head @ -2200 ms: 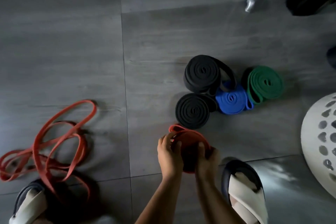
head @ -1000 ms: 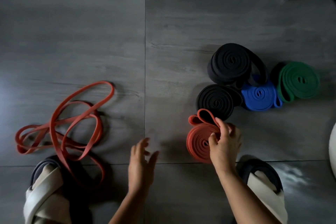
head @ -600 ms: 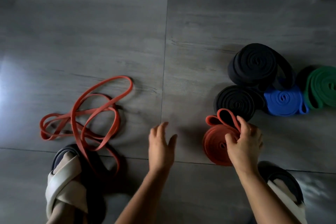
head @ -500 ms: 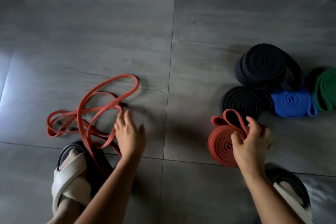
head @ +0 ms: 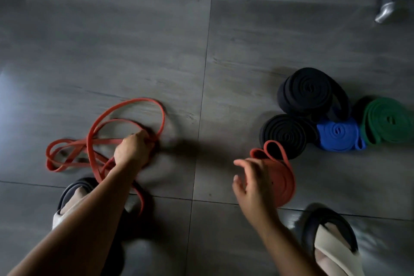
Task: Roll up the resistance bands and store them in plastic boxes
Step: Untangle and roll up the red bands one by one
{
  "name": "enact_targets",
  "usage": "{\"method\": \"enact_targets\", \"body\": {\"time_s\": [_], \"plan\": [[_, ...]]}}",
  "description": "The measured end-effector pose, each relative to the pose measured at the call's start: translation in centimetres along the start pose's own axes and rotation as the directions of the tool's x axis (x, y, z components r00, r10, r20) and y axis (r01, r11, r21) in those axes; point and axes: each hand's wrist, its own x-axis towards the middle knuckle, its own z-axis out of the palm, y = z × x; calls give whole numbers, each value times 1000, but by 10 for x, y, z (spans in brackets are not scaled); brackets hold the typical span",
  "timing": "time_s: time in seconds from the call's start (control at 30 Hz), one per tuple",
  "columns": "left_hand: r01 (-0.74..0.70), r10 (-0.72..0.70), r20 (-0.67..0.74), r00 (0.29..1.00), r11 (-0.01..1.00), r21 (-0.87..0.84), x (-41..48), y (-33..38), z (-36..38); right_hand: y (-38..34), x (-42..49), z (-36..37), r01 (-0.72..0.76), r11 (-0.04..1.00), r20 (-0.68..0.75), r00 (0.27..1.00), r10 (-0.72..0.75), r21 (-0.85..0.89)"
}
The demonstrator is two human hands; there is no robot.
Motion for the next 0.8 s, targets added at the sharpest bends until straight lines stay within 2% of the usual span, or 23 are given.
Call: {"method": "enact_targets", "body": {"time_s": [0.1,0.17,0.2,0.27,0.33,0.4,0.47,0.53,0.6,0.7,0.8], "plan": [[-146,146,16,989,989,18,-35,10,-13,-23,-14,4,-14,999,188,982,8,31],[-286,286,132,949,958,-22,-62,13,-30,-48,-16,-3,-8,998,265,964,-7,56],[-369,374,208,904,927,-64,-76,14,-42,-60,-15,-6,21,999,290,956,-35,50],[-500,563,269,781,822,-272,-102,18,-72,-92,-8,-21,15,995,374,926,-52,101],[-518,658,217,721,720,-462,-126,24,-111,-122,1,-40,22,981,429,897,-105,194],[-487,652,168,740,691,-535,-145,27,-149,-150,12,-63,94,970,383,907,-176,223],[-485,643,92,760,657,-578,-162,26,-184,-175,23,-92,142,958,353,908,-226,248],[-533,626,-51,778,615,-580,-183,23,-214,-199,31,-127,165,943,325,910,-258,289],[-622,629,-205,750,566,-542,-209,21,-242,-227,34,-167,237,927,316,890,-327,291],[-630,673,-246,698,412,-658,-255,22,-273,-266,29,-220,392,887,297,841,-453,243],[-610,691,-300,658,256,-750,-289,26,-284,-295,14,-269,437,859,245,831,-499,267]]}}
